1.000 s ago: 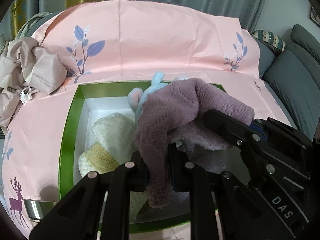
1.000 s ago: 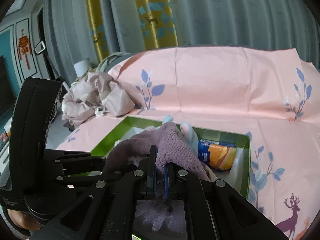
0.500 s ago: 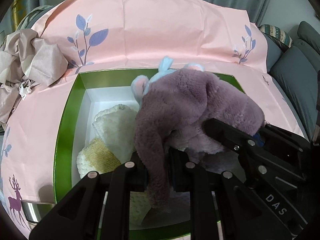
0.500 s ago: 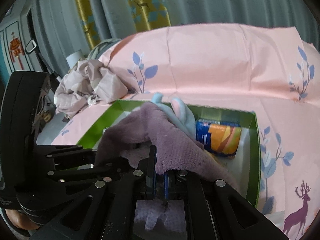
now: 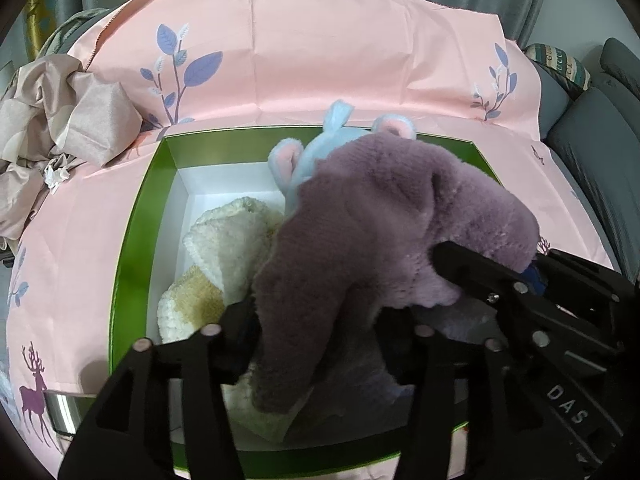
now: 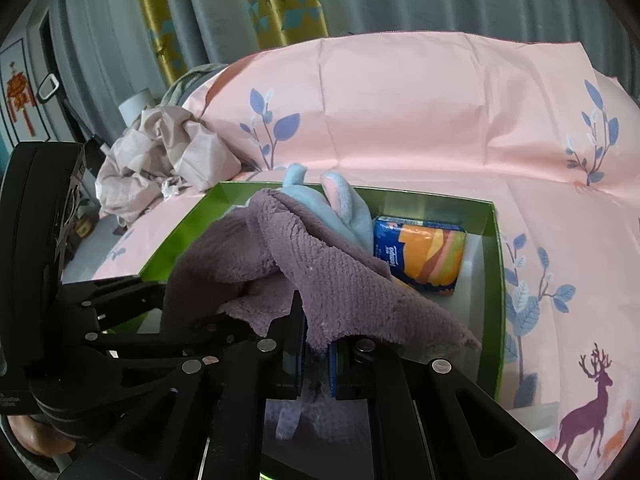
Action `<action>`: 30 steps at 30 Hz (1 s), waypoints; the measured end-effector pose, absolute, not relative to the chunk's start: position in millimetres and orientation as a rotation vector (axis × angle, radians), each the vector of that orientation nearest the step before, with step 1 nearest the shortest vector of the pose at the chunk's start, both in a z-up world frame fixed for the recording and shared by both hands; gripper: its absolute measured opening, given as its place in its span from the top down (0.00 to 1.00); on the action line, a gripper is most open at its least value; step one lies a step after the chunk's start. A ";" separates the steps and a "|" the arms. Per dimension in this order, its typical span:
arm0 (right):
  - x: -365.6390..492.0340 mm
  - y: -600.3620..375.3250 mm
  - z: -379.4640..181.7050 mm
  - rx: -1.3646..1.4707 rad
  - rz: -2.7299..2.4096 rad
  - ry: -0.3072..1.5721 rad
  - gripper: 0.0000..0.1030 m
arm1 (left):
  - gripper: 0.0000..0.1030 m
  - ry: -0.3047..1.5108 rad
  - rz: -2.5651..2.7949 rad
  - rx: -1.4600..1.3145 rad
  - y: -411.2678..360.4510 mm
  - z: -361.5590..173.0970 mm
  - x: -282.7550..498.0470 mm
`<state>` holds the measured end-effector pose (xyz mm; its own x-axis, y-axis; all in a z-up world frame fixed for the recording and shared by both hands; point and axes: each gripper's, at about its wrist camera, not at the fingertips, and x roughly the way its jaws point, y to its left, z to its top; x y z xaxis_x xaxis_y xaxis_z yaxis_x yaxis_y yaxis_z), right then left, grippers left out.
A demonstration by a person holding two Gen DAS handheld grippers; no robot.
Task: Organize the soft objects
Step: 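Lower the held purple towel into the green box with both tools, then open both tools to release the towel and withdraw from the box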
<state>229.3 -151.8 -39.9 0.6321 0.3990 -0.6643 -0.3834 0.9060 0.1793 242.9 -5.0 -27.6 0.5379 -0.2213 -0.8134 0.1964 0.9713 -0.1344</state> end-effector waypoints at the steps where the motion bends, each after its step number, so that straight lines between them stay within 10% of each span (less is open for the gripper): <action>1: 228.4 -153.2 -38.8 0.026 0.444 0.768 0.93 | 0.39 0.974 -0.241 -0.024 -4.8 -27.0 242.2; 4: 223.1 -161.1 -32.3 0.043 0.421 0.777 0.81 | 0.22 0.978 -0.219 -0.015 -1.3 -23.5 237.0; 8: 208.2 -177.9 -19.4 0.068 0.387 0.756 0.38 | 0.10 0.972 -0.212 0.005 1.7 -14.9 225.3; 30: 94.6 -232.0 -0.4 0.082 0.384 0.709 0.36 | 0.01 0.898 -0.251 0.011 -17.8 34.5 120.6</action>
<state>94.6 -232.0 -0.4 0.6922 0.3704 -0.6194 -0.3156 0.9272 0.2017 120.6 -17.8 34.5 0.5957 -0.2111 -0.7749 0.2206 0.9708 -0.0948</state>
